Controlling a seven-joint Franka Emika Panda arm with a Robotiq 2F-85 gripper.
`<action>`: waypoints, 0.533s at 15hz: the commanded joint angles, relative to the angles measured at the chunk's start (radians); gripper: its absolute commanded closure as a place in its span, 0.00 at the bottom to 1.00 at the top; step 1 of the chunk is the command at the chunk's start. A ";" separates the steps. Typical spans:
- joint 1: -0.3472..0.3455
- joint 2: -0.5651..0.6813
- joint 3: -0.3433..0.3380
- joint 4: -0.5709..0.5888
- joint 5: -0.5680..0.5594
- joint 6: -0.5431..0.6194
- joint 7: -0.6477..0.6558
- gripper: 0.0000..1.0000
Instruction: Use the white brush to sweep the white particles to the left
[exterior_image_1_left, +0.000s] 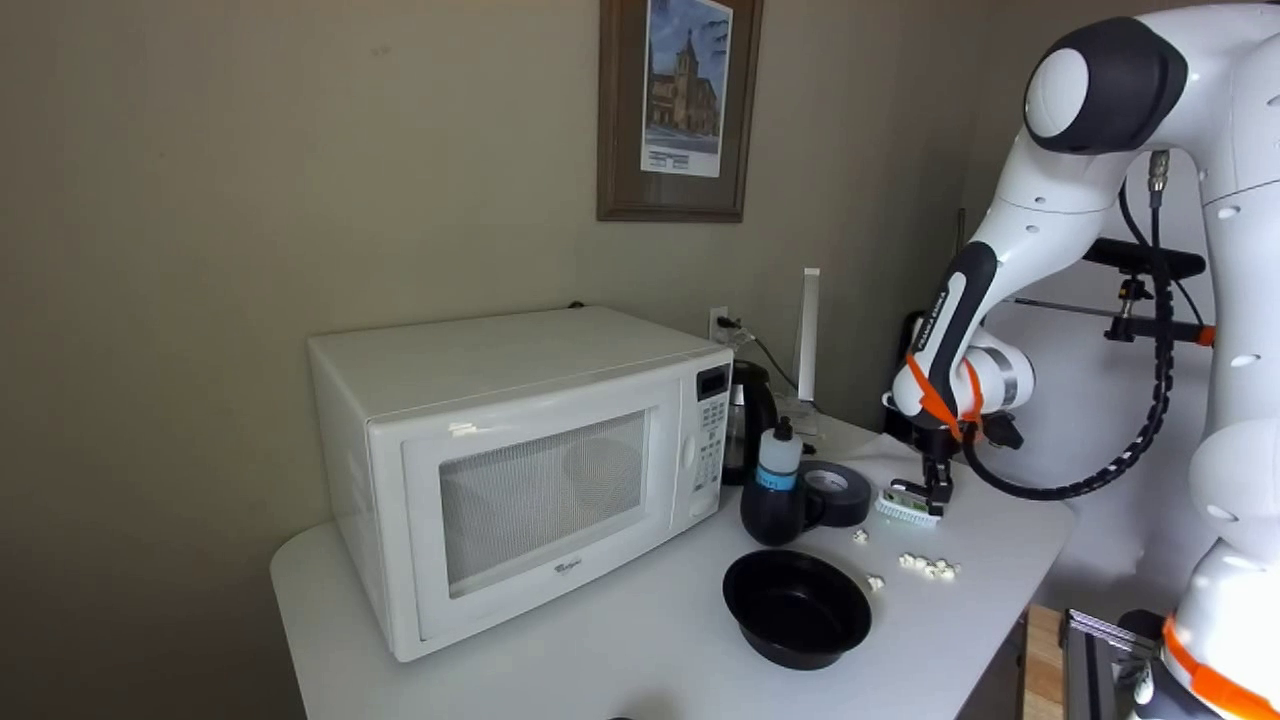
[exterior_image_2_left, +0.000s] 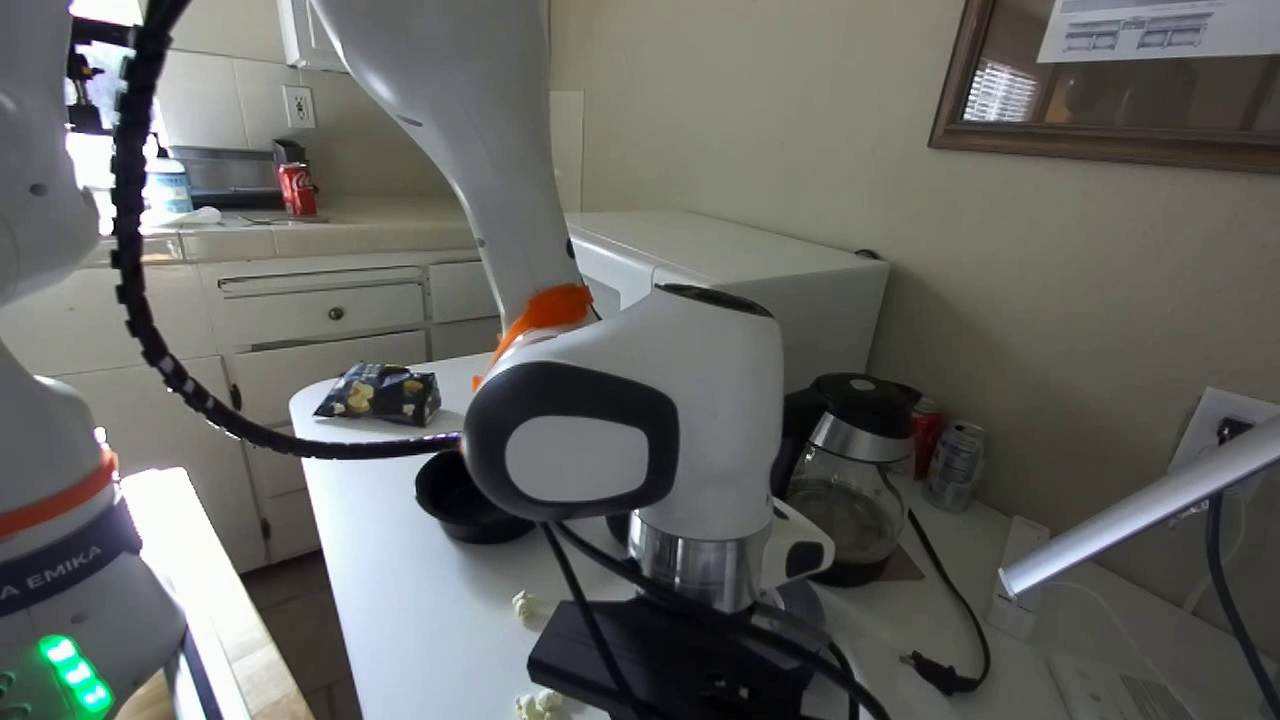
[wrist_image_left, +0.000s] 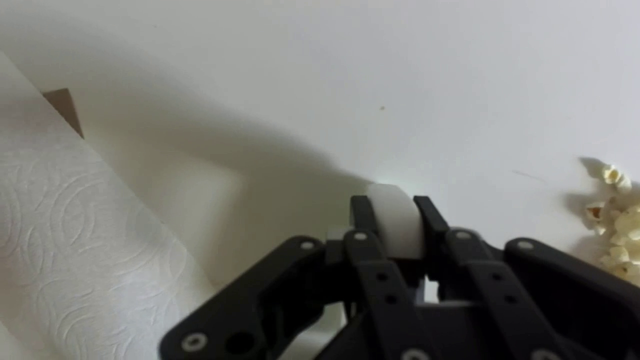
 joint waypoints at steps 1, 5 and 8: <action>0.057 0.042 -0.034 0.029 -0.082 -0.004 0.104 0.94; 0.158 0.044 -0.100 0.021 -0.249 -0.041 0.219 0.94; 0.231 0.048 -0.138 0.021 -0.386 -0.091 0.327 0.94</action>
